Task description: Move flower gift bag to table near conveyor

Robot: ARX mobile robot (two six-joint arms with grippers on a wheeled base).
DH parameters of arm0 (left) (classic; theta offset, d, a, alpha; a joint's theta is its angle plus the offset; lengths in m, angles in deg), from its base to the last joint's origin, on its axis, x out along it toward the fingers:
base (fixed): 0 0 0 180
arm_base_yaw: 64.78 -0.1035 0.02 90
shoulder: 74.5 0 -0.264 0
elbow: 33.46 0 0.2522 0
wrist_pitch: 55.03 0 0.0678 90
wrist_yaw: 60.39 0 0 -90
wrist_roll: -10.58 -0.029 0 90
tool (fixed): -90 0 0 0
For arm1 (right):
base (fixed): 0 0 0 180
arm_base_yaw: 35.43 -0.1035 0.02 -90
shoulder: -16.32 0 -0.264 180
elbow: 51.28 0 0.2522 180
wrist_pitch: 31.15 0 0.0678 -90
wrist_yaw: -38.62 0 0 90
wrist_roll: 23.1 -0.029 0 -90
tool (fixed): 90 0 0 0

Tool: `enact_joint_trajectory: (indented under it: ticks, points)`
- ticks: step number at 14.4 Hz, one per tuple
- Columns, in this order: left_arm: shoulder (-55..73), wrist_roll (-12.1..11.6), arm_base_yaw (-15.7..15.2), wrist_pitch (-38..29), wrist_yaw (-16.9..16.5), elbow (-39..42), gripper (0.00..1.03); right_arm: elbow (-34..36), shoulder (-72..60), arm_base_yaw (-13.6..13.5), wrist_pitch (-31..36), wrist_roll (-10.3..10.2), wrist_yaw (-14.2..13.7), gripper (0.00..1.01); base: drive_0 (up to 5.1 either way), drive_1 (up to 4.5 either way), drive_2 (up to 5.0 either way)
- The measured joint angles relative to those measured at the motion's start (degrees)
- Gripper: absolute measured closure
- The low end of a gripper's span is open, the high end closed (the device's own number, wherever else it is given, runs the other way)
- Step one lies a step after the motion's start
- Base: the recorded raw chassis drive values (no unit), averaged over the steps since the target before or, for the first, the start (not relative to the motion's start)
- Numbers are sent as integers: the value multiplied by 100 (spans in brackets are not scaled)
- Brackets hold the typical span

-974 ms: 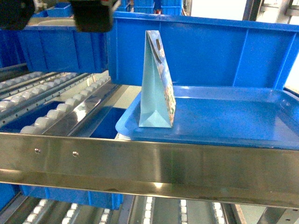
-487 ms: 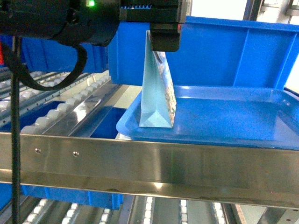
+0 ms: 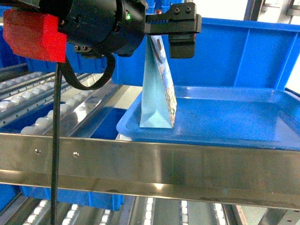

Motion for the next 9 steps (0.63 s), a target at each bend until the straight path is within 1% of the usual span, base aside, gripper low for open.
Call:
enact_joint_trajectory:
  ticks: [1, 2, 3, 4, 5, 7, 8, 9]
  points:
    - [26, 24, 33, 46, 9, -66, 5, 0, 0, 0, 0, 0, 0, 98, 0, 0, 0]
    - [66, 87, 79, 68, -55, -90, 12, 0, 0, 0, 0, 0, 0, 98, 0, 0, 0]
    - [114, 129, 81, 111, -24, -96, 25, 0, 0, 0, 2, 0, 0, 98, 0, 0, 0]
    - [146, 168, 79, 153, -9, -96, 36, 0, 0, 0, 0, 0, 0, 98, 0, 0, 0]
    - [186, 188, 79, 144, 52, -96, 52, 0, 0, 0, 0, 0, 2, 98, 0, 0, 0]
    - [197, 188, 79, 122, 79, -96, 72, 0, 0, 0, 0, 0, 0, 98, 0, 0, 0]
    - [197, 166, 79, 70, 160, -96, 83, 0, 0, 0, 0, 0, 0, 98, 0, 0, 0]
    - [197, 125, 79, -103, 168, -48, 97, 0, 0, 0, 2, 0, 0, 98, 0, 0, 0]
